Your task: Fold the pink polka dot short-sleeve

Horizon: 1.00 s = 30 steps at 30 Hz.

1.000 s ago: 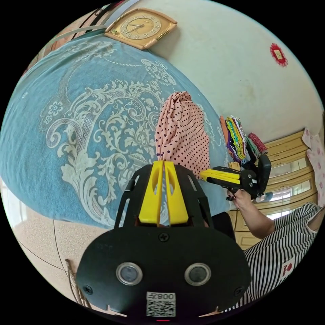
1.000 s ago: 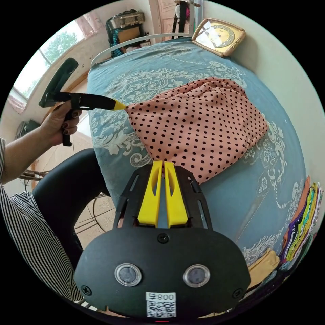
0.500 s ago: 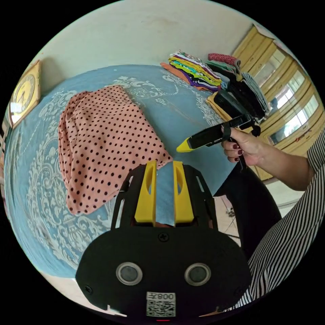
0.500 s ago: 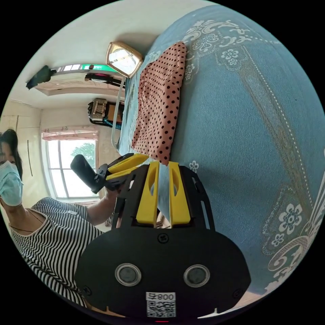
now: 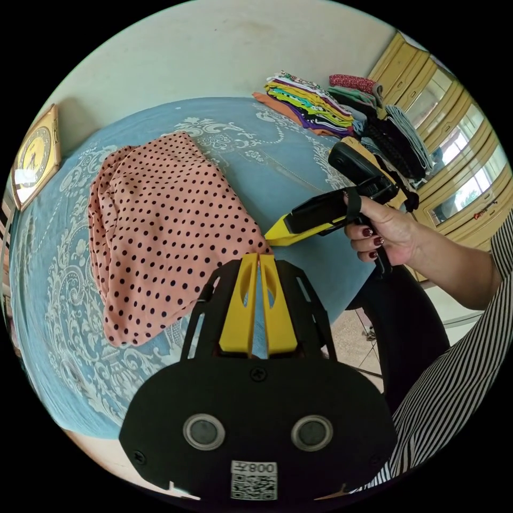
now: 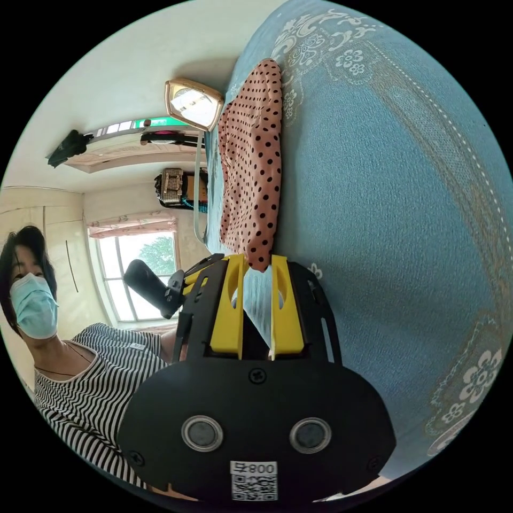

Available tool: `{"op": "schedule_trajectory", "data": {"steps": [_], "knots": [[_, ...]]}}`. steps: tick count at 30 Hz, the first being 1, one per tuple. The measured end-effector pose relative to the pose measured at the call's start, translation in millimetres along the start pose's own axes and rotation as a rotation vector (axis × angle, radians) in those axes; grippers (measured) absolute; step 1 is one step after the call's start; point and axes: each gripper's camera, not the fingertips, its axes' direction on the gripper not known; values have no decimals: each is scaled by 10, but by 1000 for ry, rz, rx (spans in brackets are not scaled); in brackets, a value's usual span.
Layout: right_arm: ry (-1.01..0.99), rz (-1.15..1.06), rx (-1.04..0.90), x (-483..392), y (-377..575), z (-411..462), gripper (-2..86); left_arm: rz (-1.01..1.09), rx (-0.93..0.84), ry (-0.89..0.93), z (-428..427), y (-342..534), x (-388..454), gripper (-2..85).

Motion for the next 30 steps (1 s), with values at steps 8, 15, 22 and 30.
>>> {"op": "schedule_trajectory", "data": {"steps": [8, 15, 22, 30], "knots": [[-117, 52, 4, 497, -45, 167, 69, -18, 35, 29, -102, 181, -239, 4], [-169, 73, 20, 854, -8, 187, 29, -209, 91, 151, -280, 629, -864, 7], [-266, 25, 51, 858, 44, 99, 20, -680, 247, 530, -305, 1679, -1999, 40], [-283, -45, 50, 749, -6, 39, 17, -1001, 476, 914, -57, 2388, -2662, 108]]}}
